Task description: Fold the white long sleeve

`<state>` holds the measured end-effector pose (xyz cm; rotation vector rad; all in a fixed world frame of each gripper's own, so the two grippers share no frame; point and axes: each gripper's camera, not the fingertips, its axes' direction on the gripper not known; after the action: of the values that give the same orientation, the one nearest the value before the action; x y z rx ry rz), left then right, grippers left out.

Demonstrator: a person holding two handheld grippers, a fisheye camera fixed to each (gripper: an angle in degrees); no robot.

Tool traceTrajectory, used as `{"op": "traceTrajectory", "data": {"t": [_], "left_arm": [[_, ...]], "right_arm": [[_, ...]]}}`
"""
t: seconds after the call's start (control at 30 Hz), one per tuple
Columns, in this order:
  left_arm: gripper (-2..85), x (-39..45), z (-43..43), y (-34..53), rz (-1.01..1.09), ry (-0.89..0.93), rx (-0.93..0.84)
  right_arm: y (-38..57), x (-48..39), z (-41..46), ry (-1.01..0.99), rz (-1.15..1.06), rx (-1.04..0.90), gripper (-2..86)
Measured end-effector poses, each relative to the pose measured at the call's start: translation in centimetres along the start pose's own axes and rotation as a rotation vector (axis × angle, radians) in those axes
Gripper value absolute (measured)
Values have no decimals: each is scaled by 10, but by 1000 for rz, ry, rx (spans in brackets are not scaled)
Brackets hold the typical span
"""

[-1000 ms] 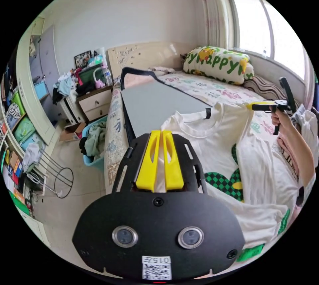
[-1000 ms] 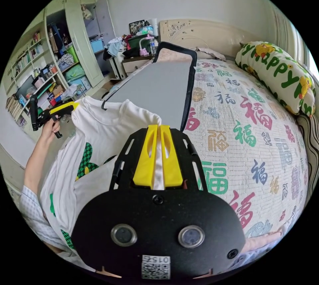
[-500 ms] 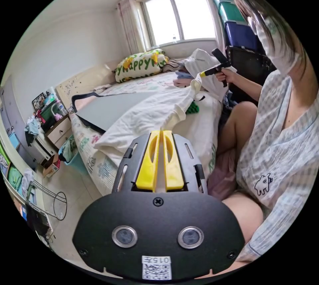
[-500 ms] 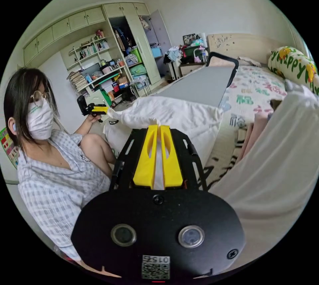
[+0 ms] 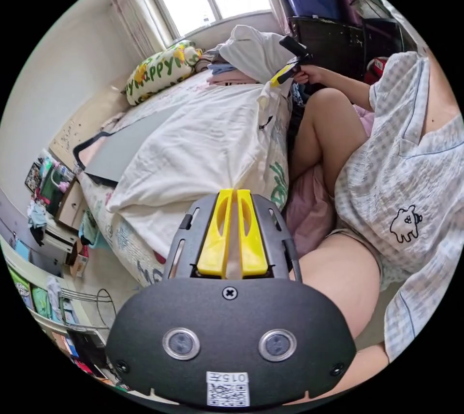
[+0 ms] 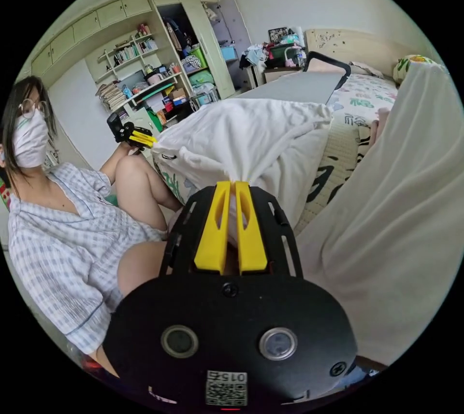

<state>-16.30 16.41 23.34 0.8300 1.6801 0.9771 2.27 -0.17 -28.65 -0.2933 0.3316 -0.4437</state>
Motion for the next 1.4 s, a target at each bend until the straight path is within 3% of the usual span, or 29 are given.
{"op": "traceTrajectory", "data": {"t": [0.13,0.2,0.3,0.4,0.47,0.57,0.63,0.73,0.87,1.0,1.07,1.17,1.4], "left_arm": [[7,-24,-39,32,-12,221,79],[6,-36,-70,46,-50,183,193],[2,-70,-122,63,-244,-28,454],[-2,-91,-161,80,-357,-170,817],[-3,-93,-176,86,-369,-253,1071],[2,-89,-181,69,-395,-422,1152],[20,-96,-181,51,-389,-475,1124],[65,-127,-185,39,-505,-408,1199],[104,-165,-173,21,-637,-397,1047],[90,-197,-133,37,-671,-500,880],[97,-248,-108,54,-755,-442,612],[91,-304,-63,97,-888,-282,409],[93,-370,9,153,-1126,-100,211]], "right_arm": [[16,2,-33,-154,9,-16,6],[24,-8,-53,-170,-45,1,1],[23,-33,-91,-76,-119,110,-3],[13,-90,-125,195,-291,358,-5],[6,-140,-137,489,-389,584,-7],[0,-191,-134,780,-496,863,-9],[-18,-208,-133,838,-518,874,-9],[-51,-213,-136,843,-452,991,-7],[-94,-176,-139,629,-397,899,0],[-105,-116,-120,621,-240,870,49],[-127,-60,-104,571,-64,622,83],[-138,13,-75,467,132,396,102],[-133,126,-5,416,454,135,109]]}}
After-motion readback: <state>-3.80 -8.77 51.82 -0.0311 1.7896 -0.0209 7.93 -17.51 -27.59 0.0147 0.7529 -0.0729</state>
